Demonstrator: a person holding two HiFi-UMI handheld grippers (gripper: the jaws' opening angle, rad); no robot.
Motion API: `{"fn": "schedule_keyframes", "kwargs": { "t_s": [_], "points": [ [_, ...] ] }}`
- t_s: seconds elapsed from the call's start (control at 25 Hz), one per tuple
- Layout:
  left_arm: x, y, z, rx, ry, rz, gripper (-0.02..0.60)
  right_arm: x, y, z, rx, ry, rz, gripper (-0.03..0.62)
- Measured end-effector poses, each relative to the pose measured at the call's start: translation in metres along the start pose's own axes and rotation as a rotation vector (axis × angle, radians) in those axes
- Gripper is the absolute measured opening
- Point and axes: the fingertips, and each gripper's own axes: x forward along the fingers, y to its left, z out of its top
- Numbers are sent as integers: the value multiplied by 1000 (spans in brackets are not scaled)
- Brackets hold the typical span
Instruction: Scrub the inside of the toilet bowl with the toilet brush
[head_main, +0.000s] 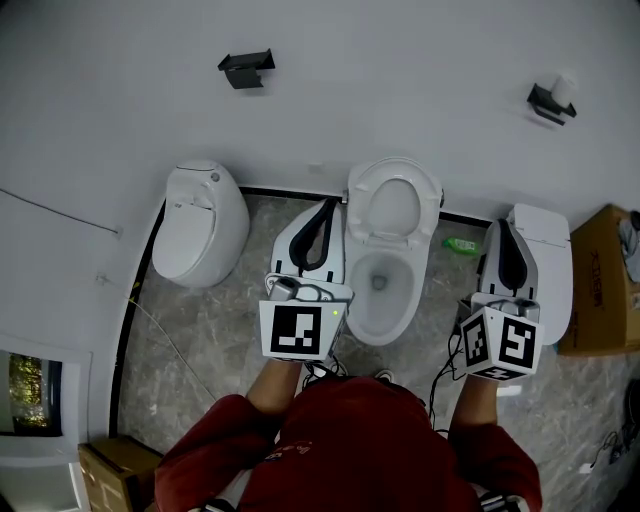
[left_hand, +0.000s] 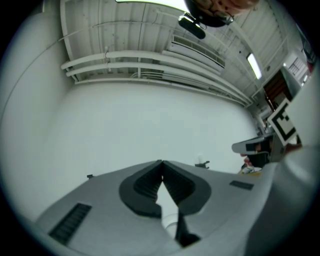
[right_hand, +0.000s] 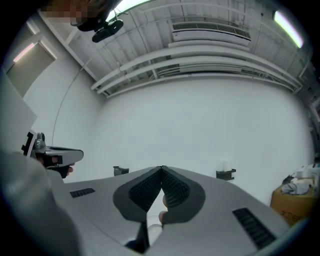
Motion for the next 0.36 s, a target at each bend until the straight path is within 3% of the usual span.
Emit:
{"fn": "schedule_keyframes", "kwargs": {
  "t_s": [0.36],
  "points": [
    [0, -13, -5, -20, 53, -15, 0, -2, -8, -1, 6, -10, -17, -2]
  ]
}}
